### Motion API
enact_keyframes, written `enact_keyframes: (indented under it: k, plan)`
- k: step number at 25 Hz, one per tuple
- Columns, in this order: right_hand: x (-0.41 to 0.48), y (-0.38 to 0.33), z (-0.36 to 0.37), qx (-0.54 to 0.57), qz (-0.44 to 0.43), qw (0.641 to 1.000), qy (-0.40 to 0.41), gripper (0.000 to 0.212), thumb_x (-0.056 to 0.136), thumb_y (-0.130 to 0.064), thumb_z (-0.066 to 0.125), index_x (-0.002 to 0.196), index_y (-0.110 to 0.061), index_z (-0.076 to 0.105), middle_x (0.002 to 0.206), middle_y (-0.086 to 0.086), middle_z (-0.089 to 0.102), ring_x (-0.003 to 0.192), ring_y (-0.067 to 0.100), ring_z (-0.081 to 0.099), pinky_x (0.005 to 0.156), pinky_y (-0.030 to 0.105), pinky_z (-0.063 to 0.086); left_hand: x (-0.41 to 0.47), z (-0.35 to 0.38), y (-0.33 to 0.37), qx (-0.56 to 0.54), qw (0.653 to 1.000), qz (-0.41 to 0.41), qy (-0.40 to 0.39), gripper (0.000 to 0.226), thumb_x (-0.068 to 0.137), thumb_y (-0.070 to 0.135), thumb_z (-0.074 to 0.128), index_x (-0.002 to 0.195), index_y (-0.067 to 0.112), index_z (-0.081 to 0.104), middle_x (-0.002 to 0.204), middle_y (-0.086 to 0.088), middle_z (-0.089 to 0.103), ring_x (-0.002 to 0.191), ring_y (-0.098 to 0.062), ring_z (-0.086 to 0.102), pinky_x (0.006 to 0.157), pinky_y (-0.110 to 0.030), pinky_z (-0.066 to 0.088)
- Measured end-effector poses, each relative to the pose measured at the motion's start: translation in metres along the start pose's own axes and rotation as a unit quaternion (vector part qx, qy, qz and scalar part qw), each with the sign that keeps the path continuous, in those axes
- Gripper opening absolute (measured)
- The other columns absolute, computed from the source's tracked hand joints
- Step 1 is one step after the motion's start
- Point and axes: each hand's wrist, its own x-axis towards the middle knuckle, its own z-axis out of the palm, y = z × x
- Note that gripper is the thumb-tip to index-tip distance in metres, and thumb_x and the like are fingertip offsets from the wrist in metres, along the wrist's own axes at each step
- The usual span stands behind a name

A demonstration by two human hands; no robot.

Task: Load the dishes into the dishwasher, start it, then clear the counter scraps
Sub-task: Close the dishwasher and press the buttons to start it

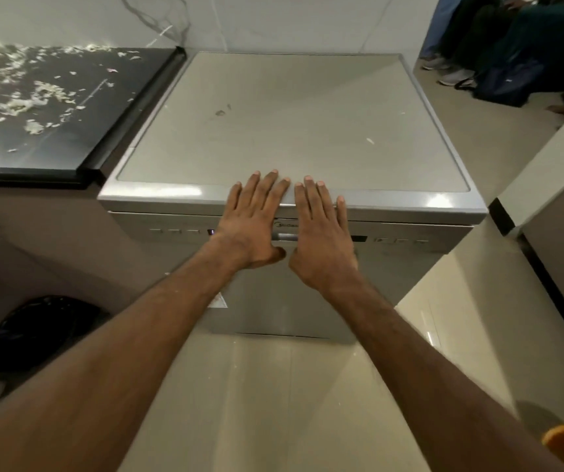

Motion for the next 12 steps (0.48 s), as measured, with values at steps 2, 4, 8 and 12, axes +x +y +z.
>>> enact_keyframes:
  k: [2,4,8,12]
  plan:
    - [-0.001,0.006,-0.003,-0.002,-0.004,1.000,-0.011,0.106,0.084,-0.020,0.061,0.155,-0.013,-0.017,0.163,0.005,-0.023,0.150,0.020,-0.023,0.120,0.041,-0.017,-0.003,-0.002,0.010,-0.021,0.999,-0.023,-0.012,0.122,0.075,0.053,0.070,0.155,0.022,-0.017,0.163,-0.002,-0.022,0.150,-0.025,-0.021,0.120,-0.044,-0.014]
    - [0.000,0.010,-0.004,-0.011,-0.012,0.999,-0.029,0.111,0.083,-0.027,0.065,0.155,-0.014,-0.019,0.163,0.004,-0.024,0.150,0.020,-0.023,0.120,0.040,-0.016,-0.011,-0.001,0.019,-0.020,0.999,-0.039,-0.019,0.124,0.076,0.052,0.070,0.154,0.020,-0.021,0.162,-0.005,-0.025,0.149,-0.026,-0.024,0.120,-0.046,-0.015]
    - [0.003,0.004,-0.006,-0.043,0.002,0.997,-0.061,0.120,0.082,-0.046,0.068,0.154,-0.013,-0.023,0.162,0.005,-0.026,0.149,0.022,-0.025,0.119,0.041,-0.015,-0.018,-0.003,0.023,-0.046,0.998,-0.034,-0.033,0.125,0.078,0.051,0.070,0.153,0.016,-0.023,0.160,-0.009,-0.029,0.147,-0.027,-0.029,0.121,-0.048,-0.014]
    - [0.003,0.001,-0.012,-0.059,0.009,0.995,-0.081,0.121,0.083,-0.048,0.068,0.153,-0.013,-0.025,0.162,0.005,-0.027,0.149,0.023,-0.026,0.119,0.041,-0.014,-0.018,-0.008,0.019,-0.051,0.998,-0.024,-0.039,0.124,0.078,0.050,0.071,0.153,0.016,-0.023,0.161,-0.009,-0.028,0.148,-0.026,-0.027,0.122,-0.047,-0.012]
